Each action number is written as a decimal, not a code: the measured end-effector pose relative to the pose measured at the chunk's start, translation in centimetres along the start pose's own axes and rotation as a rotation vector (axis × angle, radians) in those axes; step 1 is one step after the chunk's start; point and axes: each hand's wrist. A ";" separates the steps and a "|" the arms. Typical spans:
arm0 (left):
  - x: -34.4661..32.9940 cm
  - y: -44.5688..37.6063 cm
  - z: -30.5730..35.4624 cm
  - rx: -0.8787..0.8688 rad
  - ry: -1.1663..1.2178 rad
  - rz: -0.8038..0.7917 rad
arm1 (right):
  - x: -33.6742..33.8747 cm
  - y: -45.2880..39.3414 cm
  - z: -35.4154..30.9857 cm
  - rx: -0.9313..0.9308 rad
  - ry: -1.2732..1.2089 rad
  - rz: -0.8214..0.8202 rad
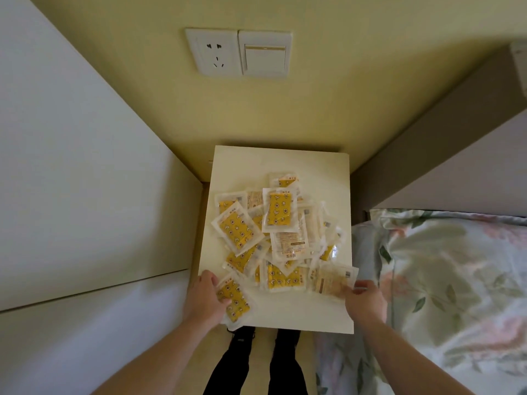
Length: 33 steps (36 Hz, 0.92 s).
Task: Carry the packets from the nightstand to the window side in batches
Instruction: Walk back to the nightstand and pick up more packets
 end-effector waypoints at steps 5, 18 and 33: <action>-0.5 0.2 0.2 0.048 0.076 0.005 | 1.2 2.3 0.5 0.149 0.063 0.040; 1.2 1.0 -0.5 0.008 0.122 -0.076 | 4.4 8.2 -8.0 0.525 -0.015 0.026; 9.8 -2.9 5.6 -0.172 0.873 -0.047 | -1.8 1.0 -20.6 0.319 -0.126 -0.239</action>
Point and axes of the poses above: each hand's wrist, its own y-axis away from the middle knuckle, its own x-axis out of the back of the hand, z = x × y, and after that the axes turned 14 degrees about -z, right-handed
